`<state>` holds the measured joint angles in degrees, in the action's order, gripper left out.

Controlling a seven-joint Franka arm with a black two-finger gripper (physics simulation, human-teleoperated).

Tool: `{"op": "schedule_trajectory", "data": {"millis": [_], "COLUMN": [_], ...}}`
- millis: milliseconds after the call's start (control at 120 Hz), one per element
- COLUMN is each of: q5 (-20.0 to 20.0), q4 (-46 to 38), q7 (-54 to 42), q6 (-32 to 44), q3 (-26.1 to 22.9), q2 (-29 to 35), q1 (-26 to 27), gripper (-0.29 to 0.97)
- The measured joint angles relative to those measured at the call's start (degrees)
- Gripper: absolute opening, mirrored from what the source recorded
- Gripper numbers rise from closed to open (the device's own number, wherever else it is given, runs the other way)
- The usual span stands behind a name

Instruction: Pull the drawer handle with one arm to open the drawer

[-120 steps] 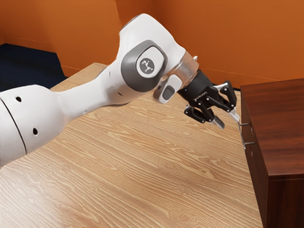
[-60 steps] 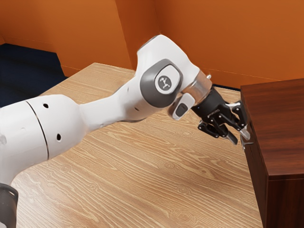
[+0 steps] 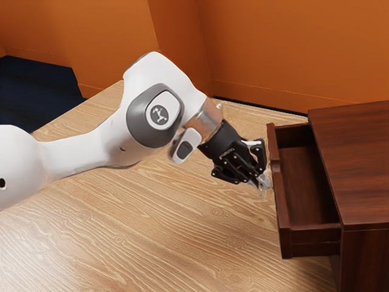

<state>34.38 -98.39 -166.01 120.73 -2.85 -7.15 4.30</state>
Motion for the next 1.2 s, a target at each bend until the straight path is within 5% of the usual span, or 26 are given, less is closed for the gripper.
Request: {"op": "schedule_trajectory", "data": {"millis": [267, 1200], "q5": [0.02, 0.4], "q4": [-8.21, -16.24], "q7": [0.0, -0.03], "q6": [0.4, 0.97], "q3": [-0.19, 6.78], "q2": [7.15, 13.8], "q1": [-4.12, -2.52], "gripper": [-0.02, -0.01]}}
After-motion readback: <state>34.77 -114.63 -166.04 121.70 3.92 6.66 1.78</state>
